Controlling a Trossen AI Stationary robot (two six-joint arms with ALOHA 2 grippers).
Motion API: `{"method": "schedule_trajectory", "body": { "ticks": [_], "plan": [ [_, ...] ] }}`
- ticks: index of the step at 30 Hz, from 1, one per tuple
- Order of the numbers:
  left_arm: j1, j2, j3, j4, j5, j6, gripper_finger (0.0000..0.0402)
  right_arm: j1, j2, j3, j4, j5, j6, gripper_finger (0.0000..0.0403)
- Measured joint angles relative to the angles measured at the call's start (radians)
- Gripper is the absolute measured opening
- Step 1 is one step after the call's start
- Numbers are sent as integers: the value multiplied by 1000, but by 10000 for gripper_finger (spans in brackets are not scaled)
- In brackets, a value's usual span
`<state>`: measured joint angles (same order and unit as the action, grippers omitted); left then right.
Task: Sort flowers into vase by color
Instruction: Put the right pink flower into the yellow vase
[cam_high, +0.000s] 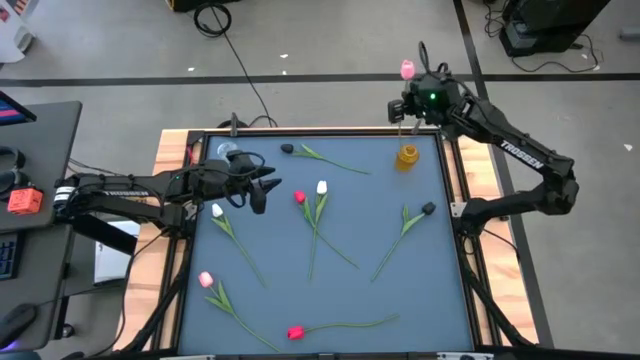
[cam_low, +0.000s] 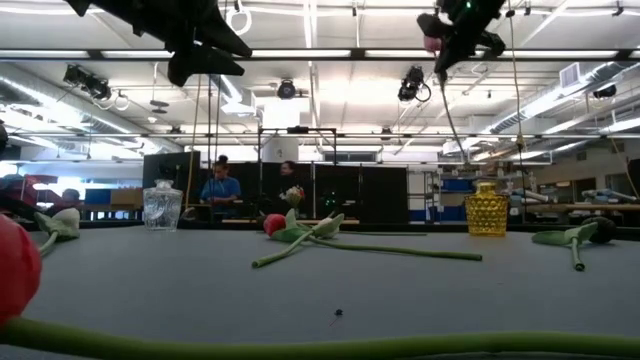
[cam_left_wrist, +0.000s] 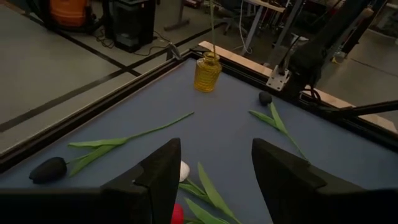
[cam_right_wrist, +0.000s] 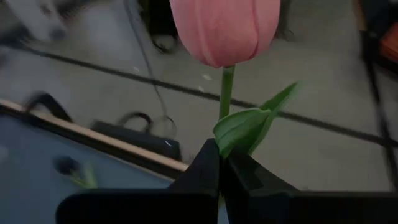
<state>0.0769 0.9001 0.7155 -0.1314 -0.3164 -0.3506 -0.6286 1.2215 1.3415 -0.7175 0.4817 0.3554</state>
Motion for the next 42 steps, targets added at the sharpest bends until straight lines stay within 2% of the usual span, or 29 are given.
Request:
{"method": "schedule_trajectory", "body": {
  "ticks": [6,14,19,30,37,42],
  "plan": [
    [0,0,0,0,0,-1,204,1,-44,-126,123,-63,41,11],
    [1,0,0,0,1,-1,204,-43,-88,-52,183,-78,-65,11],
    [1,0,0,0,-3,-1,204,-77,-104,-49,187,-90,-70,11],
    [1,0,0,0,-4,-1,204,-95,-102,-129,202,-87,-95,11],
    [1,0,0,0,-4,-5,204,-99,-113,-131,233,-100,-97,11],
    [1,0,0,0,-4,-7,204,-110,-130,-130,173,-133,-90,11]
  ]
}}
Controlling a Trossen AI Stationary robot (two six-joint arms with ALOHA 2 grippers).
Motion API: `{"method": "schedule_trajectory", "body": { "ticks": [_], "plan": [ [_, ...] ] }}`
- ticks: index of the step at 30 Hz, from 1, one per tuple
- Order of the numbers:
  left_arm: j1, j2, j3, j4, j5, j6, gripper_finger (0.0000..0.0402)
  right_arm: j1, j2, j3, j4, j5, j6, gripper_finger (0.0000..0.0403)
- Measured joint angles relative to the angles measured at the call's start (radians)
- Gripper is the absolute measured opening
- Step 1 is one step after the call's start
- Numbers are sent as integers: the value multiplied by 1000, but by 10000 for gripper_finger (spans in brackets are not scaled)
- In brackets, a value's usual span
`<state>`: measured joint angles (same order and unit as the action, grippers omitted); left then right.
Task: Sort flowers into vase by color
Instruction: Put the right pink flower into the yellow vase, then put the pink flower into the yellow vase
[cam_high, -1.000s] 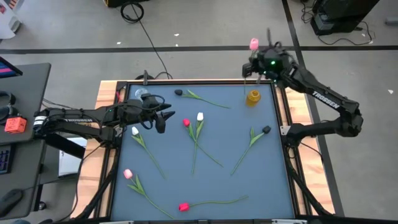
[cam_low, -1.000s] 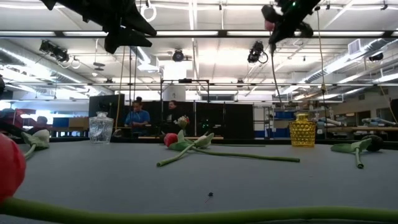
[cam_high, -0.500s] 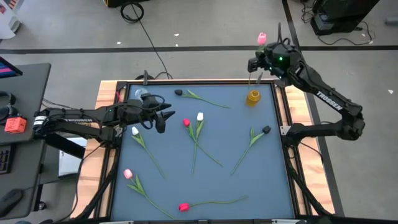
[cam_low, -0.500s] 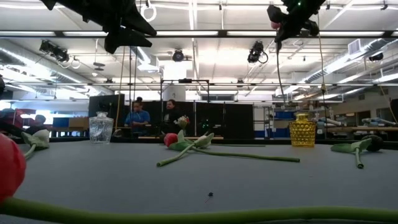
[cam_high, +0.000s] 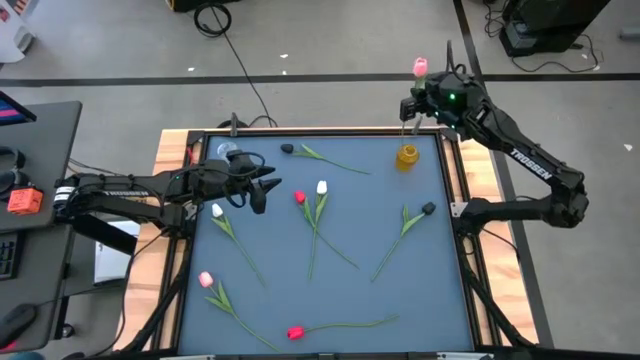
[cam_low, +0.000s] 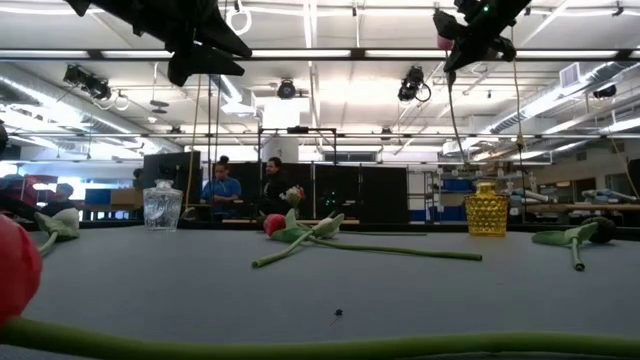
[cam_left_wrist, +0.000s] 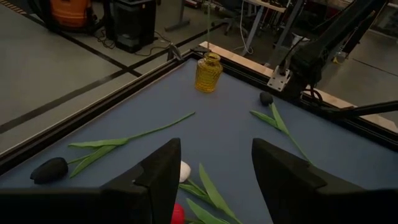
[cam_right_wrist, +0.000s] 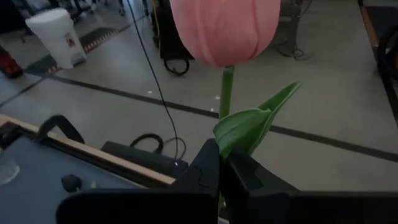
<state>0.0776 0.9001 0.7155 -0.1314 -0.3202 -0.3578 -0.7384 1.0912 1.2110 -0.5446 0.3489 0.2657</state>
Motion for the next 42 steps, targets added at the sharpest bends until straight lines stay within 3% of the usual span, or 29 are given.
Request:
{"method": "schedule_trajectory", "body": {
  "ticks": [9,18,23,27,34,38,42],
  "plan": [
    [6,0,0,0,0,2,204,-42,-43,0,-87,-9,-10,11],
    [38,0,0,0,-1,4,204,-49,-43,-80,-6,-30,0,11],
    [37,0,0,0,-1,3,204,-54,-16,-92,-60,-32,25,16],
    [37,0,0,0,-65,-13,204,-69,18,-93,-145,-76,64,47],
    [39,0,0,0,-122,-16,204,-105,36,-84,-272,-166,151,148],
    [54,1,0,0,-122,-22,204,-132,36,-8,-391,-225,204,193],
    [83,1,0,-2,-122,-91,204,-151,36,84,-535,-237,250,214]
  ]
}}
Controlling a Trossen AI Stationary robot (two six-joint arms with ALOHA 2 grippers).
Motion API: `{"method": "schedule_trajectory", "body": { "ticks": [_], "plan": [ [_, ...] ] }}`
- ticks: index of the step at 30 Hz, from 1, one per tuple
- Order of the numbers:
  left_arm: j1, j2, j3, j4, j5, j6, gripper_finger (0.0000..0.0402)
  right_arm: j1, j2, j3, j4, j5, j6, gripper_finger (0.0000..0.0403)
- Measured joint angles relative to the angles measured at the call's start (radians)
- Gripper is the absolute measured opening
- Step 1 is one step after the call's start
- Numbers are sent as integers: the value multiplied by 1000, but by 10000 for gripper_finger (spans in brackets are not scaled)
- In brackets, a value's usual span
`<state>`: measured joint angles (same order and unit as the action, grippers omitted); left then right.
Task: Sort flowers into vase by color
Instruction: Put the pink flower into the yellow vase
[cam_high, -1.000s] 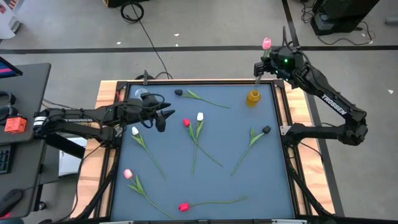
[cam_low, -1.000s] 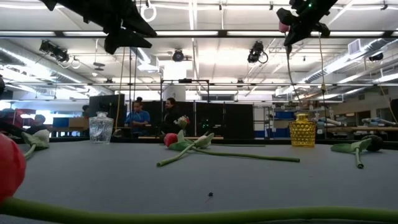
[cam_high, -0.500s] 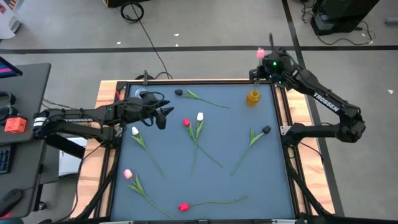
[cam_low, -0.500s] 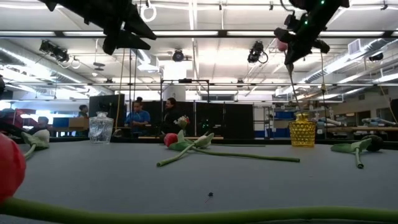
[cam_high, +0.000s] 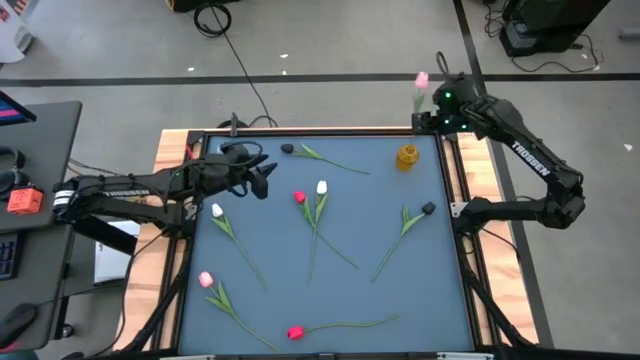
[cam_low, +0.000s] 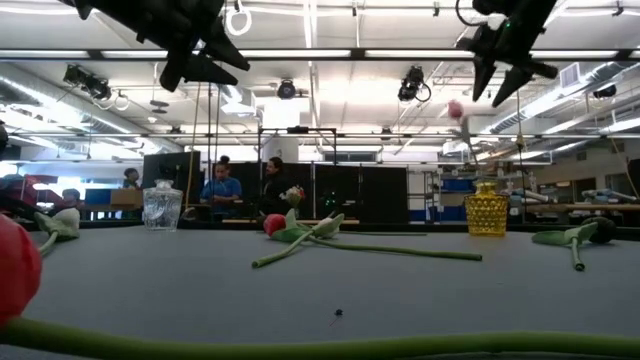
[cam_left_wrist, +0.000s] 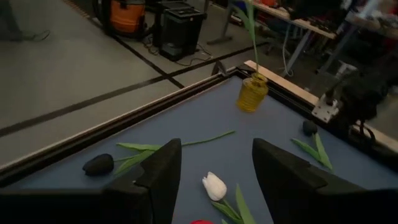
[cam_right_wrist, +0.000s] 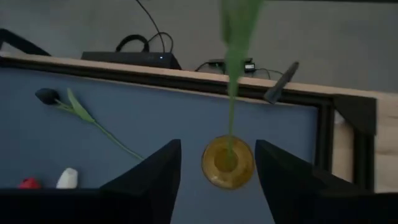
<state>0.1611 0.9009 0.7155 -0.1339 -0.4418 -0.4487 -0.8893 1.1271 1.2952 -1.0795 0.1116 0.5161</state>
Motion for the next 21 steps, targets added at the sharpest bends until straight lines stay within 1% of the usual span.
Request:
{"method": "schedule_trajectory", "body": {
  "ticks": [2,5,9,11,15,21],
  "plan": [
    [16,0,0,-5,8,-21,204,-4,-1,43,-50,-1,10,217],
    [34,0,0,-20,34,-14,204,-4,-1,95,-112,-4,24,217],
    [34,0,0,-40,35,-3,204,31,-3,106,-168,-68,81,217],
    [34,0,0,-43,35,8,204,75,-3,91,-178,-92,119,217],
    [34,0,0,-65,35,17,204,195,-2,30,-155,-93,218,217],
    [34,0,0,-127,35,17,204,388,-1,-55,-44,-82,378,217]
  ]
}}
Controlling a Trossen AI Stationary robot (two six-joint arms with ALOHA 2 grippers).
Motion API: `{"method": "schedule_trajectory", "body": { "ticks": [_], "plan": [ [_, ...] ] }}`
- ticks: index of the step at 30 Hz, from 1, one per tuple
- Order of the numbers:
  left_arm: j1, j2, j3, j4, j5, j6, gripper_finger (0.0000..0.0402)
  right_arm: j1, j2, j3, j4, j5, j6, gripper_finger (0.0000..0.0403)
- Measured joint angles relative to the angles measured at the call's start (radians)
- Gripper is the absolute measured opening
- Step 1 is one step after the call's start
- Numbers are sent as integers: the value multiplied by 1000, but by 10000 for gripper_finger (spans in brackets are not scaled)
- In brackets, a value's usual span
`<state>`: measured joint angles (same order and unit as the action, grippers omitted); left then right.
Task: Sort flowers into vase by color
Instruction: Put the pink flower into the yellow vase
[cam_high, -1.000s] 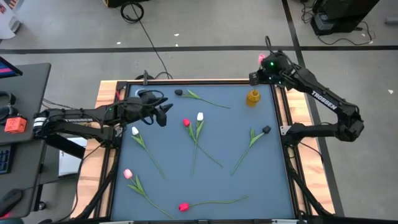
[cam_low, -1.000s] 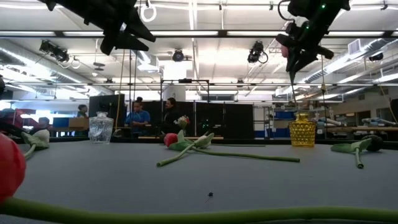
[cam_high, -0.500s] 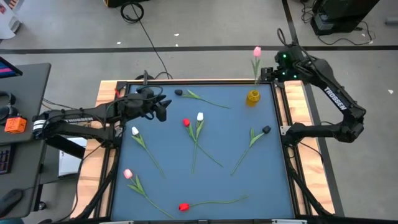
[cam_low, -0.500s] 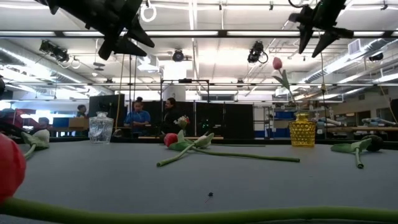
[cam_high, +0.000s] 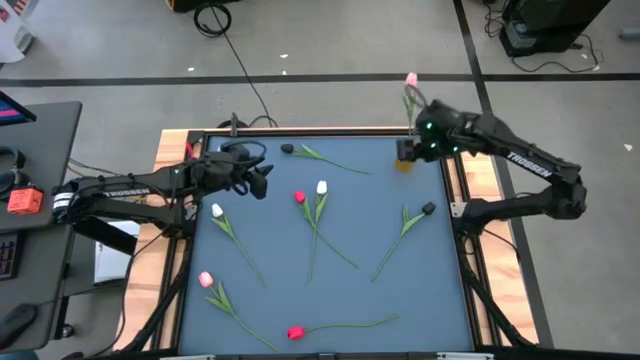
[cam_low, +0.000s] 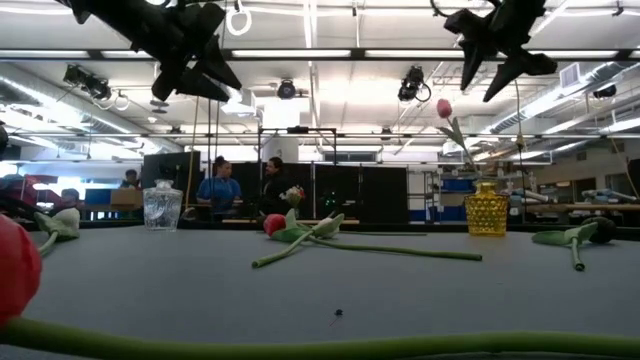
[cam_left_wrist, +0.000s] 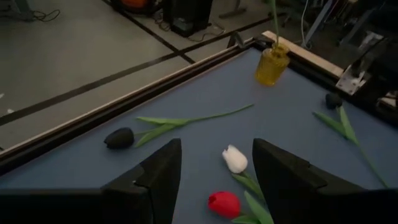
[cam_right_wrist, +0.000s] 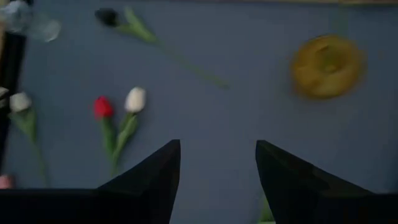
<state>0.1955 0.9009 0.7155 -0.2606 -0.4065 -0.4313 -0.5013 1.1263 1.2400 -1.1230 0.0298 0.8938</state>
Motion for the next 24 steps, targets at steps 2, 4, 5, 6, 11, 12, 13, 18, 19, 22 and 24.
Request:
{"method": "schedule_trajectory", "body": {
  "ticks": [2,4,5,6,11,12,13,18,19,22,24],
  "plan": [
    [0,0,0,-13,0,-2,204,59,0,-19,44,6,47,216],
    [-1,0,0,-21,1,-3,204,114,1,-41,81,24,98,216],
    [-1,0,0,-23,3,-3,204,139,1,-53,102,34,123,216],
    [-1,0,0,-24,4,-3,204,162,1,-63,120,44,147,216],
    [-3,0,0,-30,9,-3,204,261,31,-111,190,82,252,216],
    [-3,0,0,-38,9,-12,204,277,44,-115,200,82,266,216],
    [-4,0,0,-55,11,-33,204,294,59,-120,217,81,279,216],
    [-4,0,0,-211,64,-224,204,380,158,-121,293,78,305,216],
    [-6,0,0,-254,78,-259,204,393,176,-121,307,78,312,216],
    [-11,0,0,-384,115,-350,204,420,224,-121,347,77,317,216],
    [-10,0,0,-472,135,-421,204,427,247,-121,361,65,319,216]
  ]
}}
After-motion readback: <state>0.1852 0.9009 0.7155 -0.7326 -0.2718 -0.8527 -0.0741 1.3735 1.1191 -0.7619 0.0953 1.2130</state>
